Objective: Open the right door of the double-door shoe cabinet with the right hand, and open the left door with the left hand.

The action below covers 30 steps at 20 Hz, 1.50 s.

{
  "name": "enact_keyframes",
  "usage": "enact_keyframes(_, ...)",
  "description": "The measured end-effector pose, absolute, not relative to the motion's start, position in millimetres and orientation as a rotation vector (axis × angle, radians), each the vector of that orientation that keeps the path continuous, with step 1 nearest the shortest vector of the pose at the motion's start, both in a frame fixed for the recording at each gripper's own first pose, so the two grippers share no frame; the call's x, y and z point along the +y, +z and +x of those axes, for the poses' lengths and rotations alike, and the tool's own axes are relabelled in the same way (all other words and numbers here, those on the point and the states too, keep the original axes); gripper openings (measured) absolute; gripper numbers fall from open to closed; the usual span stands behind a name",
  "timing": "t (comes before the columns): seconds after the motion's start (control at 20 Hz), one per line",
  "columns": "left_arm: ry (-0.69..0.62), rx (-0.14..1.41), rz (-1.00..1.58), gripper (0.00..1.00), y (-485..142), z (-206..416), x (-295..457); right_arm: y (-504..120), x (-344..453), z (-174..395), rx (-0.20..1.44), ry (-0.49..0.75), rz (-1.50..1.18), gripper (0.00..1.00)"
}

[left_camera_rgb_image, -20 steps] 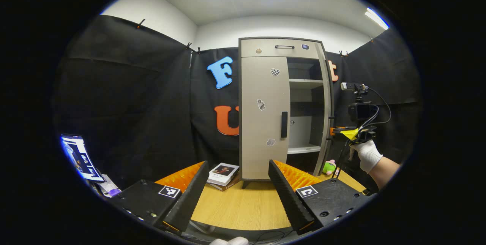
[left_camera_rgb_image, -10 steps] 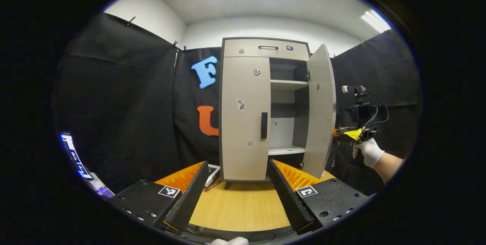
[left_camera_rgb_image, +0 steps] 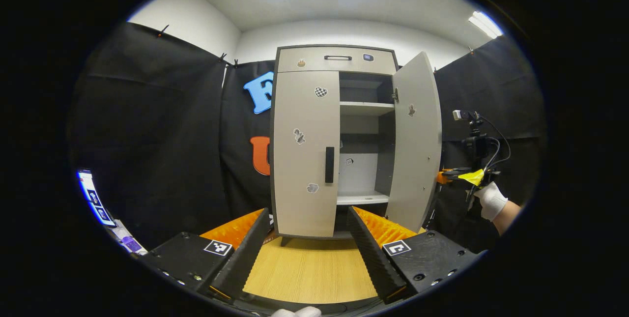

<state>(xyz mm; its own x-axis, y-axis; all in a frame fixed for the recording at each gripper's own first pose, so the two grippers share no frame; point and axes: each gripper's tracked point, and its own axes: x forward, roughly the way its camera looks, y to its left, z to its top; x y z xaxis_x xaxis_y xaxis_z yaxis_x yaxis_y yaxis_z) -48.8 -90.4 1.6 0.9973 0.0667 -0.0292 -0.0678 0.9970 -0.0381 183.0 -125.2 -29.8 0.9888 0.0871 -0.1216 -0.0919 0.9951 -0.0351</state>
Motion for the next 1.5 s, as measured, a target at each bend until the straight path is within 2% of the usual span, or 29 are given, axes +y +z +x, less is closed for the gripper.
enact_keyframes(0.3, 0.099, 0.048, -0.041, 0.95, -5, -61, -92, -32, -131, 177, 0.13, 0.076, -0.035, 0.05)
enact_keyframes(0.35, 0.103, 0.048, -0.04, 0.95, -4, -64, -90, -33, -132, 172, 0.136, 0.073, -0.03, 0.17)
enact_keyframes(0.4, 0.107, 0.048, -0.039, 0.95, -5, -66, -87, -33, -136, 168, 0.134, 0.06, -0.029, 0.15)
enact_keyframes(0.65, 0.117, 0.048, -0.027, 0.95, -6, -73, -62, -20, -151, 128, 0.102, -0.021, 0.0, 0.97)
enact_keyframes(0.7, 0.116, 0.05, -0.025, 0.95, -7, -73, -56, -15, -149, 117, 0.093, -0.03, 0.003, 1.0)
enact_keyframes(1.0, 0.068, 0.06, -0.026, 0.95, -14, -67, -27, 17, -104, 39, 0.007, -0.029, 0.015, 0.99)
enact_keyframes(1.25, 0.017, 0.044, -0.008, 0.95, -14, -58, -9, 13, -56, -17, 0.002, -0.009, 0.072, 1.0)
enact_keyframes(1.5, -0.013, 0.041, -0.019, 0.95, -17, -35, -7, 1, -29, -47, 0.025, -0.001, 0.053, 0.99)
